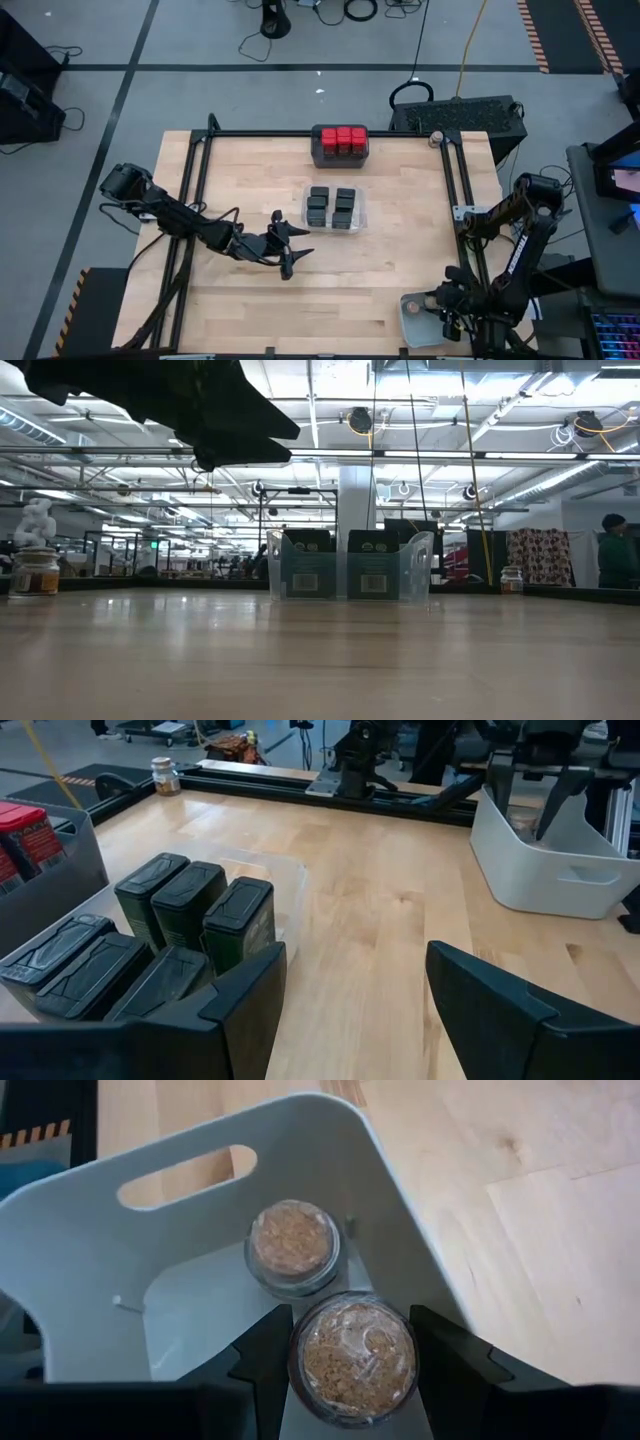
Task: Sort spices by type
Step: Put the brown seasoning into the white bin, then adjust the white bin on the table
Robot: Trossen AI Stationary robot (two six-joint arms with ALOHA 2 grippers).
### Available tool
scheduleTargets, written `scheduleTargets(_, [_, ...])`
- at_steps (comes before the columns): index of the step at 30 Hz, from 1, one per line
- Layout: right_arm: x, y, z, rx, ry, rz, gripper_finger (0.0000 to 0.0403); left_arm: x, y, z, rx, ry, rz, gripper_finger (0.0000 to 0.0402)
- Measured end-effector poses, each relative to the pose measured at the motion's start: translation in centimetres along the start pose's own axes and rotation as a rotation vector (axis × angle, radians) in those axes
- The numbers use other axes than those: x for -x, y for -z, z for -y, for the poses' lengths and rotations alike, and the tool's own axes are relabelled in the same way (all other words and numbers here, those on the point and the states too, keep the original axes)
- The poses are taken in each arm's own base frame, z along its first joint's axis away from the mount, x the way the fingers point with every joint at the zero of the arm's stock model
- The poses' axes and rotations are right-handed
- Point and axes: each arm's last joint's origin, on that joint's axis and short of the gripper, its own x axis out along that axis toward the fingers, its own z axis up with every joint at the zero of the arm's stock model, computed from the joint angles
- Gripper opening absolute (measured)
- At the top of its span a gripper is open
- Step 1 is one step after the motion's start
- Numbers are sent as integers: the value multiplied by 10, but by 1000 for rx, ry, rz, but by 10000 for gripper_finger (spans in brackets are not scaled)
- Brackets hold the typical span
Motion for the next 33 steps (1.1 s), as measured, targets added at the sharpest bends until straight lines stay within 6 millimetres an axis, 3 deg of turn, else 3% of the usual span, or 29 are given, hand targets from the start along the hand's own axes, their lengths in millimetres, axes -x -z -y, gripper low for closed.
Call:
scheduleTargets(19, [-13, -6, -1, 1, -28, -66, 160, 0, 0, 0, -1, 0, 0, 247])
scheduleTargets(33, [-13, -6, -1, -8, -30, -66, 206, 0, 0, 0, -1, 0, 0, 247])
